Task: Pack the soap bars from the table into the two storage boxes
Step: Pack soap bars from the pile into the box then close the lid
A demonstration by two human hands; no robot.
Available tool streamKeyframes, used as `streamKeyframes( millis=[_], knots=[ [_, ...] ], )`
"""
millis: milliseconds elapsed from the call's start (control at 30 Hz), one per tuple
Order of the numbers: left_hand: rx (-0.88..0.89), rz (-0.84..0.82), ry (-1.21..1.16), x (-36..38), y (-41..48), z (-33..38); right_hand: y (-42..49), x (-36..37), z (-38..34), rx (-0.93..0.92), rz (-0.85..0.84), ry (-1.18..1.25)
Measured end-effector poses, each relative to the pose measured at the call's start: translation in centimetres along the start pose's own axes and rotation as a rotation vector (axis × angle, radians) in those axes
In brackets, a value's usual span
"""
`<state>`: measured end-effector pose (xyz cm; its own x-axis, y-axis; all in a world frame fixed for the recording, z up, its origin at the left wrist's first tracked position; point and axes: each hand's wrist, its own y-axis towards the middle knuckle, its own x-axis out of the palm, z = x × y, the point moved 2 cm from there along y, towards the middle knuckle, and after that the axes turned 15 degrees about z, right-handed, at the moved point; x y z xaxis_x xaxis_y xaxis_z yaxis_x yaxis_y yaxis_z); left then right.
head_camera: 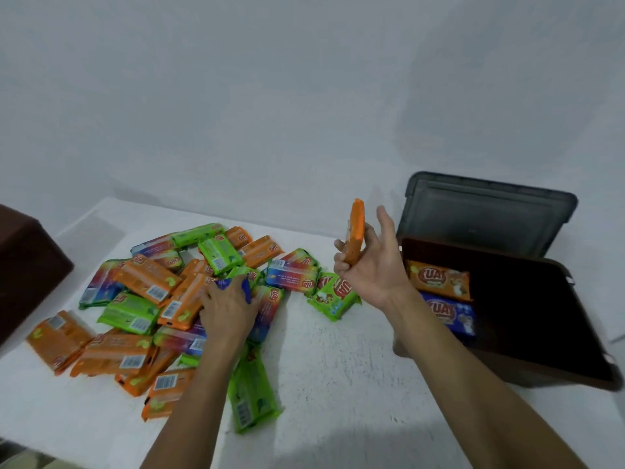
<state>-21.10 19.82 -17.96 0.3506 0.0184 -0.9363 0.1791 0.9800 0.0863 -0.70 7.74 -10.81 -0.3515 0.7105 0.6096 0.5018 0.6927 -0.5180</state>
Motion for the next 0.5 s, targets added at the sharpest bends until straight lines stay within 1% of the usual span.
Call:
streamKeyframes(
  millis=[133,267,333,400,500],
  knots=[
    [-0.038,-0.003,0.005,-0.3,0.4,-0.1,-0.8,-1.1,-1.0,0.049,-0.058,-0.005],
    [-0.071,-0.009,-0.157,0.1,1.5,0.1,-1.9,-2.3,-2.5,0.063,-0.108,0.013],
    [-0.064,-0.009,-0.300,-0.3,1.8,1.1,-2.5,-3.4,-3.5,0.084,-0.114,0.018],
    [-0.075,-0.015,-0.531,-1.2,1.3,3.2,-2.9,-4.9,-4.3,0.103,-0.121,-0.003],
    [-0.195,-0.149,-0.963,-1.5,0.2,6.7,-3.7,-6.6,-5.4,0.046,-0.076,-0.036]
  ],
)
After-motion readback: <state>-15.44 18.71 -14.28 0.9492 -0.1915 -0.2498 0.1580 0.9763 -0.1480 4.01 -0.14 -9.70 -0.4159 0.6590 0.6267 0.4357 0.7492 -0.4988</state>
